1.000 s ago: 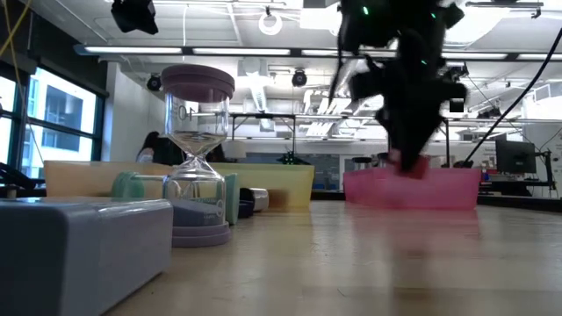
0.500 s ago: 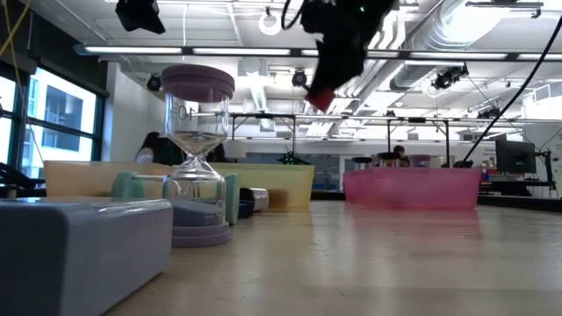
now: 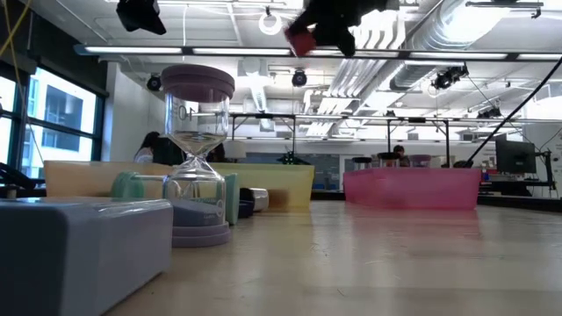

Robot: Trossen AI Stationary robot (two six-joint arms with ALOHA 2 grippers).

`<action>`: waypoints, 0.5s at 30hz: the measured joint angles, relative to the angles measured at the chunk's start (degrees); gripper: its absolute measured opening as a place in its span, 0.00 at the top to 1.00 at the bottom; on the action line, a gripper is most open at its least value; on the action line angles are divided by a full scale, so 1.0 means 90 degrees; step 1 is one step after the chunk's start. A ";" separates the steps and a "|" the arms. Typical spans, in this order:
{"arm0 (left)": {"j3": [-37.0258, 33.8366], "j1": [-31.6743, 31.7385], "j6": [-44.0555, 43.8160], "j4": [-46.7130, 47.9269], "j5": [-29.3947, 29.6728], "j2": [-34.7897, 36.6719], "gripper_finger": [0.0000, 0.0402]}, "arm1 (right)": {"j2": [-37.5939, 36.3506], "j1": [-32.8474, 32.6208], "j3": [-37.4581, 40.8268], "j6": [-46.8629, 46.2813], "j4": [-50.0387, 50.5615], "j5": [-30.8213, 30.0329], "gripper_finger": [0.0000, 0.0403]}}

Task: Pick & Place Office items
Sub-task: Put the right pink charger adapter into the yellow bin

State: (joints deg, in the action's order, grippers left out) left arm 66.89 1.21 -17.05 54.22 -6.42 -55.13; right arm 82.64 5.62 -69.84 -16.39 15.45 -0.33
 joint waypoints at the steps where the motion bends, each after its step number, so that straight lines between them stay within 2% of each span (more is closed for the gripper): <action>1: 0.0000 0.0000 -0.0006 0.0000 0.0000 -0.0001 0.09 | -0.0053 0.0058 0.0150 -0.0073 -0.0493 0.0182 0.66; 7: 0.0000 0.0075 0.0211 -0.0003 0.0146 -0.0001 0.09 | -0.0072 0.0370 0.0747 -0.0679 -0.3070 0.1385 0.66; 10: 0.0000 0.0226 0.0443 -0.0027 0.0299 -0.0001 0.09 | 0.0001 0.0423 0.0817 -0.0777 -0.3972 0.1570 0.66; 15: 0.0000 0.0580 0.1120 -0.0500 0.0350 -0.0001 0.09 | 0.0033 0.0416 0.0828 -0.0829 -0.4637 0.1715 0.66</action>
State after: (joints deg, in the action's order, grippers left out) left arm 66.89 6.43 -6.97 49.72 -3.27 -55.13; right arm 82.94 9.37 -62.39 -23.86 -26.29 15.11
